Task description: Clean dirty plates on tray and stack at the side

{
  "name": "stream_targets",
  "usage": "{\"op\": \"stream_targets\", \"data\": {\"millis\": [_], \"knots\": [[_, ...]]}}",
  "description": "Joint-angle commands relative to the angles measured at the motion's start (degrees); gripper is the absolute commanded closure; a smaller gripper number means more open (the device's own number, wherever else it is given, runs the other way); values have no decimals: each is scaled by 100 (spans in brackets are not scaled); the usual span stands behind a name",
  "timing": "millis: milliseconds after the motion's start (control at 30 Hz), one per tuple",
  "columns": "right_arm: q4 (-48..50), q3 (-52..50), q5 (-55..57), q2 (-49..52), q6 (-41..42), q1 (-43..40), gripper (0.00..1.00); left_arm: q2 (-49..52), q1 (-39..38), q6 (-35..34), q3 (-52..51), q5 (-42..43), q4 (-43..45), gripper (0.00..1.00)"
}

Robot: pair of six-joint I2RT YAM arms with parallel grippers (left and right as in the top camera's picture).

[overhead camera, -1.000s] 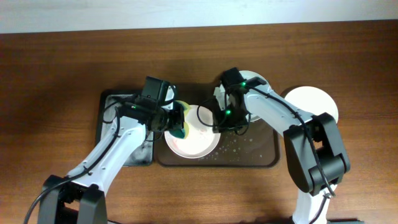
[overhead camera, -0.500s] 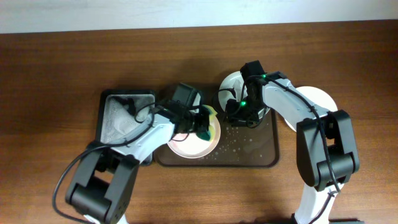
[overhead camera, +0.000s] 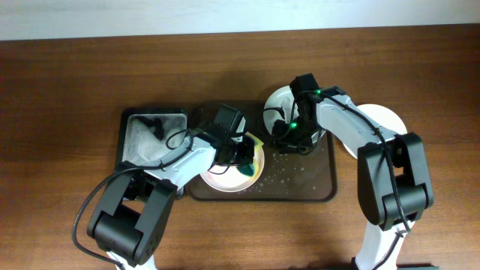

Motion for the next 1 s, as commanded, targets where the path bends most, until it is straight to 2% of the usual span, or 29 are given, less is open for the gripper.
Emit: {"op": "stream_targets", "data": {"millis": [0, 167, 467, 700, 967], "knots": [[-44, 22, -72, -98, -63, -2, 62, -367, 57, 529, 337, -146, -81, 100], [-66, 22, -70, -98, -63, -2, 62, -898, 264, 525, 339, -1156, -337, 100], [-68, 22, -74, -98, -63, 0, 61, -949, 439, 522, 334, -1147, -944, 100], [-105, 22, -50, -98, -79, 149, 59, -826, 308, 337, 304, -1147, -957, 100], [-170, 20, 131, -96, -74, 310, 59, -280, 2, -420, 304, -953, -675, 100]]}}
